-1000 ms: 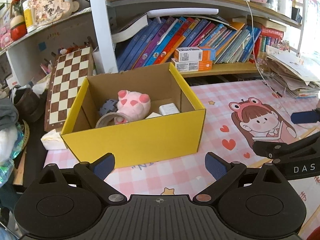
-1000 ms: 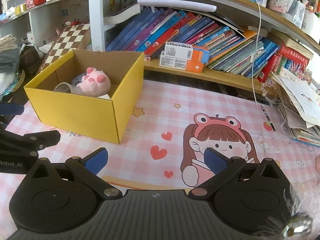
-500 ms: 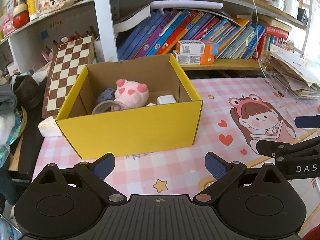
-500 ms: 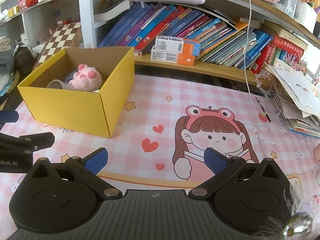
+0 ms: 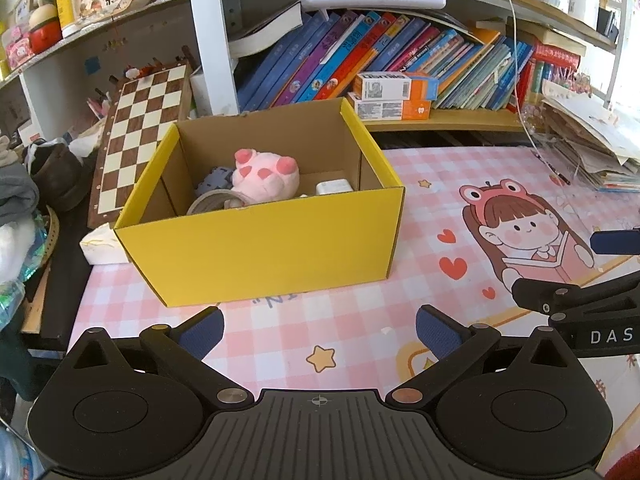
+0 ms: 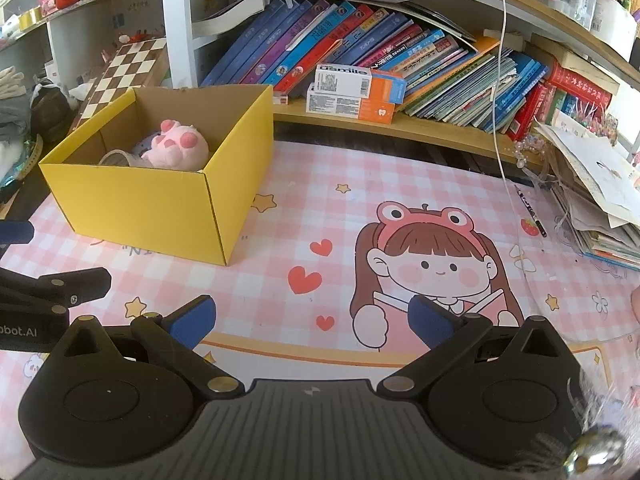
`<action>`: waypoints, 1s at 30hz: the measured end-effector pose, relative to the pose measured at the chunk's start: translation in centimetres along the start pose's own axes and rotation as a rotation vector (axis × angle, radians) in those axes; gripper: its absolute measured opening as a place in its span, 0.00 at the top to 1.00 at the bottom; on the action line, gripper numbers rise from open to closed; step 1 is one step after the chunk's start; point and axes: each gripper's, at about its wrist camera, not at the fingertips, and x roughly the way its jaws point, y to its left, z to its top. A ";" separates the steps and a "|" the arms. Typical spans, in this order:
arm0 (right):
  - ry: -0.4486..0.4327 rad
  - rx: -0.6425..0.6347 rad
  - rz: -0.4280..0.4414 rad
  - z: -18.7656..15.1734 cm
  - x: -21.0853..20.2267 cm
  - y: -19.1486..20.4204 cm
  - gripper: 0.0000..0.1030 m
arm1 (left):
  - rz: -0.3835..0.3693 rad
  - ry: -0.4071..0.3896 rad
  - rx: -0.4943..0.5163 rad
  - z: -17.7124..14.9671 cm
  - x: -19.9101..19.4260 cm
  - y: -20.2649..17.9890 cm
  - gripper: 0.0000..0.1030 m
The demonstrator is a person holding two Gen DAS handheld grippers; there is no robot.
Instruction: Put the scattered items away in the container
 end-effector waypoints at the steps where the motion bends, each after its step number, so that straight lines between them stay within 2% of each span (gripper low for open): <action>1: 0.000 0.000 0.000 0.0 0.0 0.0 0.00 | -0.001 0.001 -0.001 0.0 0.0 0.0 0.00; 30: 0.008 -0.006 0.006 -0.1 0.1 0.7 0.00 | -0.013 0.010 -0.008 0.0 0.1 -0.2 0.00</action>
